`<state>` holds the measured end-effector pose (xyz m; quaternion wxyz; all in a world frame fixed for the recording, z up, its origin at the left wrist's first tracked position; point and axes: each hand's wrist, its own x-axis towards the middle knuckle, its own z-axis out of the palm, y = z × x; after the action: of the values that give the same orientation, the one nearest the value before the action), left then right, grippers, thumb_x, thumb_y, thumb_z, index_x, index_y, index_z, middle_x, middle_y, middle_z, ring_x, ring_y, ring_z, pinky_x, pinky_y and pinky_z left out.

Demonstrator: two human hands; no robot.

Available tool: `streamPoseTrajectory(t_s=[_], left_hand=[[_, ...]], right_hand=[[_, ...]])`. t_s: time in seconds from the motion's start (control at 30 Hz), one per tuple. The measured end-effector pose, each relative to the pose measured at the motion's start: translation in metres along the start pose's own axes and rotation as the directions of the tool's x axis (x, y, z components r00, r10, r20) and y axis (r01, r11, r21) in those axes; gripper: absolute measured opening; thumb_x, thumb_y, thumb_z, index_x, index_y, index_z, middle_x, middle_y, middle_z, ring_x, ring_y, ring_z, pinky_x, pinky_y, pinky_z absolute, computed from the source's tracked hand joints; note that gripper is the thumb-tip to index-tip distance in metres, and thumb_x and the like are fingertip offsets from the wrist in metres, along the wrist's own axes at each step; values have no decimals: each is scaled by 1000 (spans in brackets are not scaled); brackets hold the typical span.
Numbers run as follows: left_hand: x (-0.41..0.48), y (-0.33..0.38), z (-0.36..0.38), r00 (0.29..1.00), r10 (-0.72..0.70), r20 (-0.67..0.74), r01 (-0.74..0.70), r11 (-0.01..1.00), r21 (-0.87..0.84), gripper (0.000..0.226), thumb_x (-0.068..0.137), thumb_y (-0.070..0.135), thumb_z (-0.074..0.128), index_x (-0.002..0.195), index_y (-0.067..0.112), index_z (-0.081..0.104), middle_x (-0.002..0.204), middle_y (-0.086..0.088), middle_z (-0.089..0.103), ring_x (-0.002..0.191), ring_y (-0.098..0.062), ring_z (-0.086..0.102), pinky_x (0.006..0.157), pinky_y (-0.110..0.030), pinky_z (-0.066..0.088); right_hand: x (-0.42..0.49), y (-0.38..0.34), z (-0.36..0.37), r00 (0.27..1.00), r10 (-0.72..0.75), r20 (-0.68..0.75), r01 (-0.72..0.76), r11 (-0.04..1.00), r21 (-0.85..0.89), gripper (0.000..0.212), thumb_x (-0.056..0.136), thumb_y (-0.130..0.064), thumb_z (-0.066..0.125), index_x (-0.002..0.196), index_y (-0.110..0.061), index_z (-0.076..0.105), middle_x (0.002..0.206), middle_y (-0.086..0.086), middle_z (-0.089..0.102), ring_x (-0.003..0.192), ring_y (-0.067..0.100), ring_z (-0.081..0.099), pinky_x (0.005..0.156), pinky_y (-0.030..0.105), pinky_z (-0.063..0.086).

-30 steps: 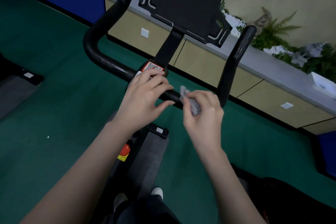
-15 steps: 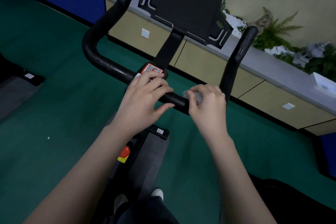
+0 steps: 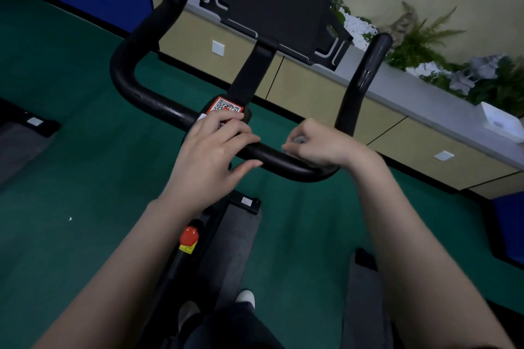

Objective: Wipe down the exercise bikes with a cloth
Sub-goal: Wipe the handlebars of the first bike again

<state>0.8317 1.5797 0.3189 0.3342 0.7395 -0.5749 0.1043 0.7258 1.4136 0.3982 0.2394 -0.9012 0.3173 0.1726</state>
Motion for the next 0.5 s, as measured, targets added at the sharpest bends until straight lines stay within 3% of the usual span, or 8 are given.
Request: streamPoseTrajectory(t_s=[0.07,0.17,0.27,0.4,0.47,0.5], left_hand=[[0,0,0,1000,-3,0,3,1000,-2,35,82,42,67,107,18,68,106,7,63,119,-19,45,98,-35,32],[0,-1,1,1000,-4,4,4,1000,-2,36,83,44,63,108,19,67,106,8,63,120,-18,45,99,-34,31],[-1,-2,1,1000,0,6,0,1000,2,36,84,44,62,108,19,67,107,8,62,121,-18,45,100,-35,31],[-1,-2,2,1000,4,-1,-4,1000,0,36,84,44,63,108,18,67,106,8,63,120,-18,45,99,-34,31],[0,-2,2,1000,4,-3,-4,1000,2,36,83,44,63,107,18,67,106,8,63,120,-18,45,98,-34,32],[0,-2,1,1000,2,-4,-2,1000,4,36,83,44,63,107,18,67,106,8,63,120,-18,46,98,-33,32]], right_hand=[[4,4,-7,996,-35,79,42,995,-93,21,93,-27,56,76,-19,66,87,2,67,74,13,60,63,27,47],[-3,11,-12,993,-106,45,113,977,-180,19,93,-25,56,83,-17,70,82,-2,67,72,8,57,62,19,40],[-12,18,-11,979,-189,-71,173,968,-183,18,92,-21,57,86,-14,72,80,-3,67,75,8,56,67,14,40],[-17,28,2,941,-264,-212,222,954,-203,14,90,-22,60,87,-16,72,84,1,62,87,14,51,81,23,38],[-18,40,9,876,-288,-387,206,949,-239,12,90,-20,61,87,-13,71,85,3,66,92,20,51,87,34,40],[-20,46,14,810,-291,-509,194,952,-235,11,90,-17,62,87,-11,72,84,2,67,92,22,50,85,37,40]])
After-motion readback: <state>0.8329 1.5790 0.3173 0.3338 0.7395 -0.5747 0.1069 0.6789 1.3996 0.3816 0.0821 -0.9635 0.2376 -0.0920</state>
